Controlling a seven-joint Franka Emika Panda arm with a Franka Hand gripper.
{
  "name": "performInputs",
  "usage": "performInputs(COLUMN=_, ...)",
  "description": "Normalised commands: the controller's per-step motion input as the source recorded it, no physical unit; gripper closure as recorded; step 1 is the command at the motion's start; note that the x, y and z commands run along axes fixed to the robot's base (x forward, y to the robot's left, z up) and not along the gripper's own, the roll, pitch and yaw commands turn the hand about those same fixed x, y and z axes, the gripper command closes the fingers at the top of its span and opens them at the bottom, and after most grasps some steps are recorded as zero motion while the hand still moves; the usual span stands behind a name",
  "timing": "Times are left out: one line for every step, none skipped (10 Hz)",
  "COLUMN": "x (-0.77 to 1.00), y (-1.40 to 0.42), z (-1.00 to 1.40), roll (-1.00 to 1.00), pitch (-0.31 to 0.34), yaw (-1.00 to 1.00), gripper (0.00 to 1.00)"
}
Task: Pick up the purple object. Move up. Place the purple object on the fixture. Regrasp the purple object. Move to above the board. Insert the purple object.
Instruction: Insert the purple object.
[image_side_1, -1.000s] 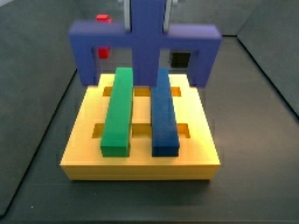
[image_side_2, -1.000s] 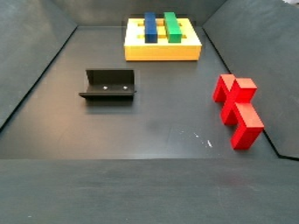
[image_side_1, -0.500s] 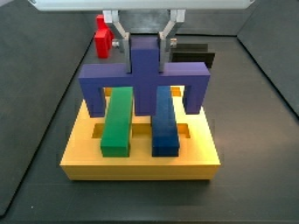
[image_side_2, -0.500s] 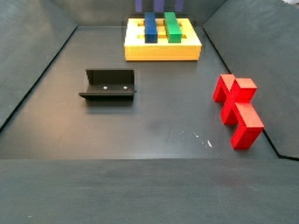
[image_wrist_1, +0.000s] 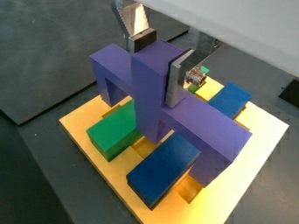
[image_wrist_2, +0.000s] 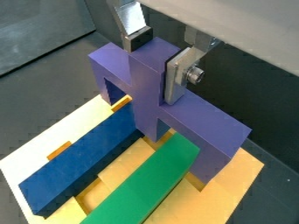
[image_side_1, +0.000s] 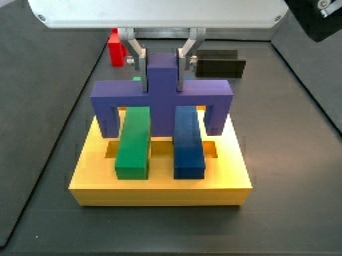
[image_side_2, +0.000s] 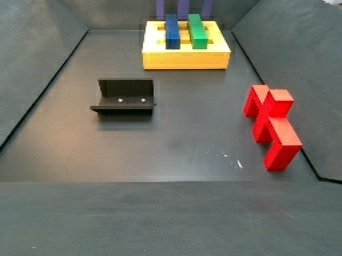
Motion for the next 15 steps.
performInputs(x=-0.09, y=-0.11, z=-0.08, roll=0.13, pitch=-0.060, yaw=0.00, gripper=1.00)
performInputs(x=-0.04, y=-0.12, z=-0.15, roll=0.15, pitch=-0.076, yaw=0.01, gripper=1.00)
performInputs(x=0.00, y=-0.13, z=-0.19, roll=0.14, pitch=-0.084, yaw=0.00, gripper=1.00)
performInputs(x=0.00, y=-0.10, z=-0.18, roll=0.15, pitch=-0.051, yaw=0.01, gripper=1.00)
performInputs(x=0.02, y=-0.05, z=-0.06, roll=0.14, pitch=0.000, yaw=0.00, gripper=1.00)
performInputs(x=0.07, y=-0.01, z=0.06, roll=0.08, pitch=0.007, yaw=0.00, gripper=1.00)
performInputs(x=0.00, y=0.00, z=0.01, roll=0.04, pitch=0.000, yaw=0.00, gripper=1.00)
performInputs(x=0.02, y=0.00, z=0.00, roll=0.02, pitch=0.000, yaw=0.00, gripper=1.00)
performInputs(x=0.14, y=-0.03, z=0.00, roll=0.03, pitch=0.000, yaw=0.00, gripper=1.00)
performInputs(x=0.19, y=-0.03, z=0.02, roll=0.02, pitch=0.000, yaw=0.00, gripper=1.00)
performInputs(x=0.17, y=-0.04, z=0.00, roll=0.01, pitch=0.000, yaw=0.00, gripper=1.00)
performInputs(x=0.03, y=0.00, z=0.00, roll=0.03, pitch=0.000, yaw=0.00, gripper=1.00)
performInputs(x=0.05, y=0.00, z=-0.05, roll=0.02, pitch=0.000, yaw=0.00, gripper=1.00)
performInputs(x=0.05, y=0.00, z=-0.10, roll=0.03, pitch=0.000, yaw=0.00, gripper=1.00)
performInputs(x=0.05, y=0.00, z=-0.17, roll=0.04, pitch=0.000, yaw=0.00, gripper=1.00)
